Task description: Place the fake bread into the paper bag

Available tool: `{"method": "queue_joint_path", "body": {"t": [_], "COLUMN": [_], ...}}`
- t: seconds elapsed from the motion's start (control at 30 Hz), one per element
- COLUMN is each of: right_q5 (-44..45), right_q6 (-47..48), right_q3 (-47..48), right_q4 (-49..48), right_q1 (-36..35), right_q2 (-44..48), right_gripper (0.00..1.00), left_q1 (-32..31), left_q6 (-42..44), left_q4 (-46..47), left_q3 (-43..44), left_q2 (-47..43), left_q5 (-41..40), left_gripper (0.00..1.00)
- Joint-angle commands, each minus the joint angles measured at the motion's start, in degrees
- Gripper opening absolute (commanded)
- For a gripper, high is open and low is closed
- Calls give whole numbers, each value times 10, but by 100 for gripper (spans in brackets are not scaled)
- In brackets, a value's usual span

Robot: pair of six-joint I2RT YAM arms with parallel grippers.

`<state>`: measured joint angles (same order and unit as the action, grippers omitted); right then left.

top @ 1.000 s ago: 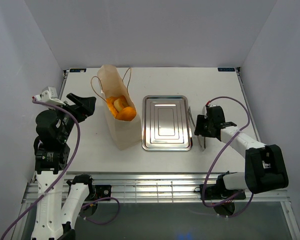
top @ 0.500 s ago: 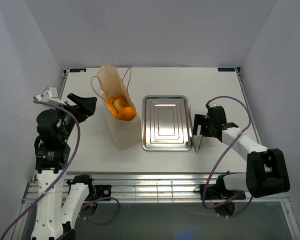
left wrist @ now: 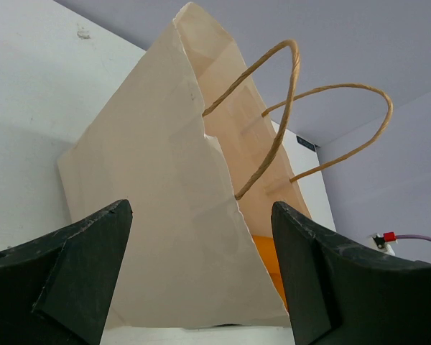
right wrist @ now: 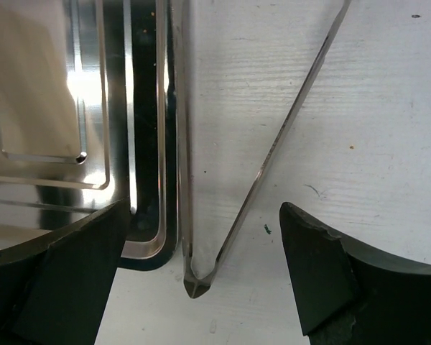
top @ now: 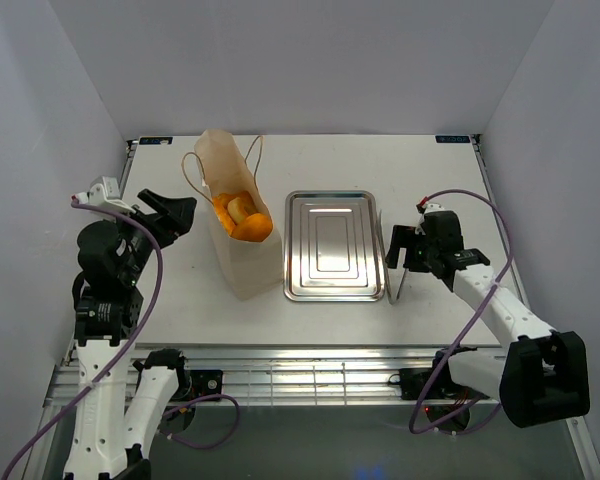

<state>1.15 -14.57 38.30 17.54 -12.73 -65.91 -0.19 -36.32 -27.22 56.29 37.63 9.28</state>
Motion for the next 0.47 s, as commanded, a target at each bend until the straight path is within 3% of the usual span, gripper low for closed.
{"method": "queue_joint_path", "body": {"t": [0.0,0.43], "right_q5": [-47,-206], "right_q6": [-4,-29], "right_q3": [20,-55], "right_q4": [17,-54], "right_q1": [3,3], "right_q2": [31,127], "right_gripper": [90,90], "left_q1": [1,1], "left_q6": [-6,-13], "left_q4": [8,13], "left_q3": [-15,-64], "left_q2": [-7,-39], "left_q5": [7,0], "left_gripper": [89,89]}}
